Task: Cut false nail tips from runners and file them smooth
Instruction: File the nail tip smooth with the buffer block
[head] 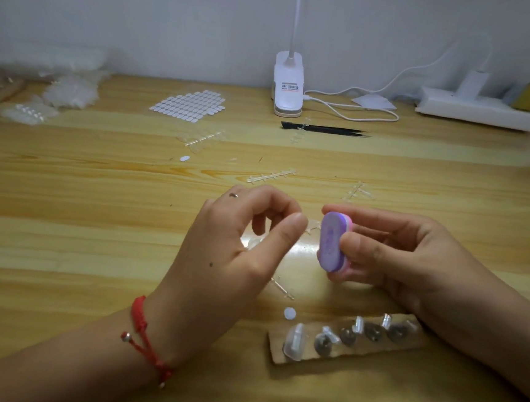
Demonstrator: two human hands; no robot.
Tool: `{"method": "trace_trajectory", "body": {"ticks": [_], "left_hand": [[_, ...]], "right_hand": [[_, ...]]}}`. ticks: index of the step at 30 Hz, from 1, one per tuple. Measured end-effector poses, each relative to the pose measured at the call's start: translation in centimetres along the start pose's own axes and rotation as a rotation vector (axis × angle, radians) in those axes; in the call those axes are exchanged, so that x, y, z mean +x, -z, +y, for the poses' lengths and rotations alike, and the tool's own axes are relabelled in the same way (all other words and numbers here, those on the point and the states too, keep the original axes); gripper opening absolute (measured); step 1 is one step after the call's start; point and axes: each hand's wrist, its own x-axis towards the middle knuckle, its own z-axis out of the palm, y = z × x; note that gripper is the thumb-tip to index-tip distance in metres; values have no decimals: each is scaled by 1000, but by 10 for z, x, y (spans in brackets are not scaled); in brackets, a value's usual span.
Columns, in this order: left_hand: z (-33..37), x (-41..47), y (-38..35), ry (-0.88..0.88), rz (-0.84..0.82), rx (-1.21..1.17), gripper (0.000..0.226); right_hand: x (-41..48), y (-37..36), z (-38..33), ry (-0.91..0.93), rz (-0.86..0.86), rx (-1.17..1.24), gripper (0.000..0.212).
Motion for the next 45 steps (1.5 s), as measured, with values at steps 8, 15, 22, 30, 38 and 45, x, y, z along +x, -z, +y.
{"method": "trace_trajectory", "body": {"ticks": [8,15,22,30,38,45], "left_hand": [[0,0,-1,-8,-9,7,11],[0,0,-2,-19,-42,4,11],[0,0,-2,-26,-60,26,12],[0,1,-2,-36,-53,11,12],[1,1,-1,-33,-54,3,12],[0,0,-1,-41,-35,3,11]], "right_hand": [[0,0,1,-1,-22,-14,41],[-1,2,1,8,-5,-26,43],[-1,2,1,15,-33,-79,41],[1,5,4,18,-53,-110,45],[1,5,5,16,-52,-119,46],[1,4,3,3,-73,-123,44]]}}
